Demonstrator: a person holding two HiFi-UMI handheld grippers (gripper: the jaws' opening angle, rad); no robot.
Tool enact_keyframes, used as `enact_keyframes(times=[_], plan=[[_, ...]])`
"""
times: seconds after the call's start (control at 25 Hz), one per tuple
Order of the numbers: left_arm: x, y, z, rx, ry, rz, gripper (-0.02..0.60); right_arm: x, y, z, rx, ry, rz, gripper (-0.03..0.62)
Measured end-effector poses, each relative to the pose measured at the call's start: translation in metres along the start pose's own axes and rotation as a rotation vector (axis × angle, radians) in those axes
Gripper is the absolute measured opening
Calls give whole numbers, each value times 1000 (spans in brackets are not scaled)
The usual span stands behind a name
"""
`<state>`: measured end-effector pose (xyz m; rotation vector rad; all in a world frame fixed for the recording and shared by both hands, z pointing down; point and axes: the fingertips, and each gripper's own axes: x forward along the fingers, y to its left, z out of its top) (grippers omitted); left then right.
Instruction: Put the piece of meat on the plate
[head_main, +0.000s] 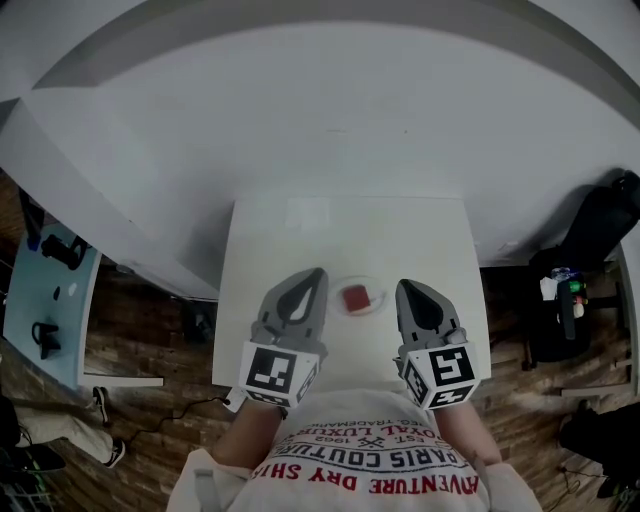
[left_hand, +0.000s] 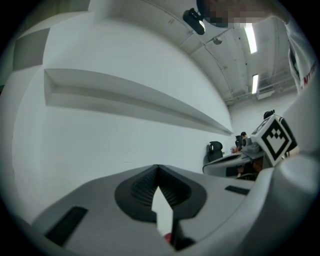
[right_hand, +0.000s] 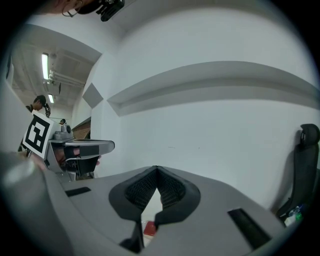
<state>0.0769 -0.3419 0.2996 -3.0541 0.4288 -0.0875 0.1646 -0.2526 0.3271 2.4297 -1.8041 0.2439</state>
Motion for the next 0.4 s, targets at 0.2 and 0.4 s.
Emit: enact_keyframes(times=[0.2, 0.4], plan=[[-2, -2, -3, 0, 9, -2, -5, -1, 0, -3, -10, 13, -18, 12], [-6, 5, -4, -17, 7, 22, -5, -2, 5, -7, -8, 18, -15, 12]])
